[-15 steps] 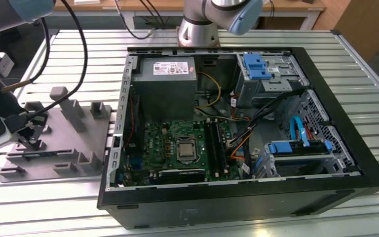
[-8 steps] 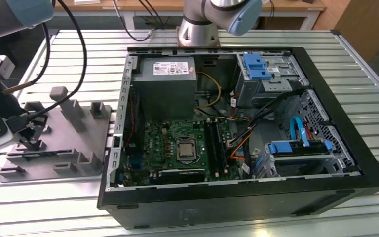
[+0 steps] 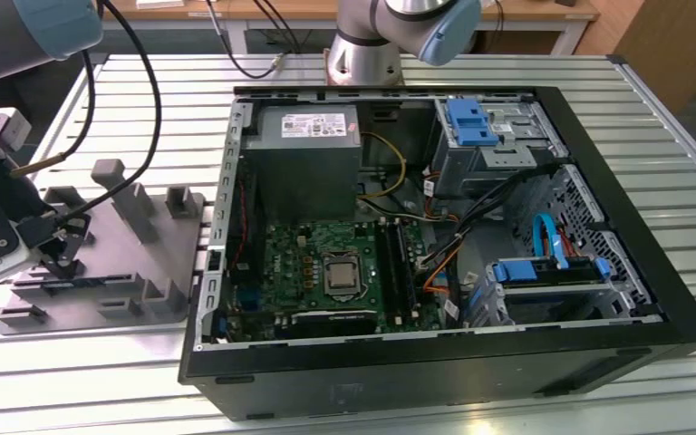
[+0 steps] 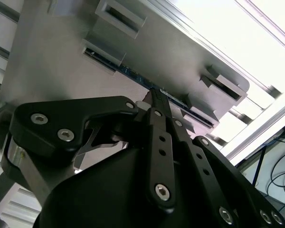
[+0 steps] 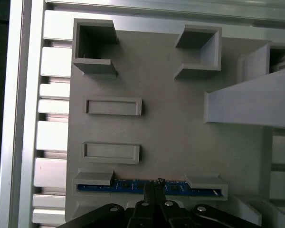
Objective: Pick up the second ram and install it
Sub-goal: 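Reach for the second ram, then pick up the second ram and move it above second insertion slot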
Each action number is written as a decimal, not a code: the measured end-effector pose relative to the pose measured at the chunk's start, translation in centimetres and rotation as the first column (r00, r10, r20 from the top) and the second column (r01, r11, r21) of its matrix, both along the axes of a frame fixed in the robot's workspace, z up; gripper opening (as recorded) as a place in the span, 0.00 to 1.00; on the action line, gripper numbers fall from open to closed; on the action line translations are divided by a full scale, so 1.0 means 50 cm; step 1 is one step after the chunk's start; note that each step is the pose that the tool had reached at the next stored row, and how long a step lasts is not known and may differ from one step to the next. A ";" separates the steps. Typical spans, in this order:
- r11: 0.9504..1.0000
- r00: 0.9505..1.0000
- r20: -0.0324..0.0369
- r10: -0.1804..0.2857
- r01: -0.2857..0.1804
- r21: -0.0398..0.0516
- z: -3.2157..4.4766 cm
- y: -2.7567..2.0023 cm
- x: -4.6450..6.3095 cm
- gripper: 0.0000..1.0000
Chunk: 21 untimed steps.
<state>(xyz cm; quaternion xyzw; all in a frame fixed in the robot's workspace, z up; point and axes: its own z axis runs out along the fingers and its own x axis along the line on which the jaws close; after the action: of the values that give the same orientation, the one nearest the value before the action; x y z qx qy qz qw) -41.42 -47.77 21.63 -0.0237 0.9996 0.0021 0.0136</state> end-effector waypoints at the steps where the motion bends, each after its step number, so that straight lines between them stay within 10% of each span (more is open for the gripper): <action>1: 1.000 1.000 0.000 0.000 0.000 -0.002 0.000 0.0000 0.000 0.10; 13: 1.000 1.000 0.000 0.009 -0.009 -0.004 0.000 0.0001 0.000 0.10; 21: 0.990 0.990 0.000 0.143 -0.143 -0.005 0.000 0.0000 0.000 0.10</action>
<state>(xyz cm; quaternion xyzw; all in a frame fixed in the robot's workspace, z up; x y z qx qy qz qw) -41.42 -47.77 21.63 -0.0952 0.9954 0.0008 0.0135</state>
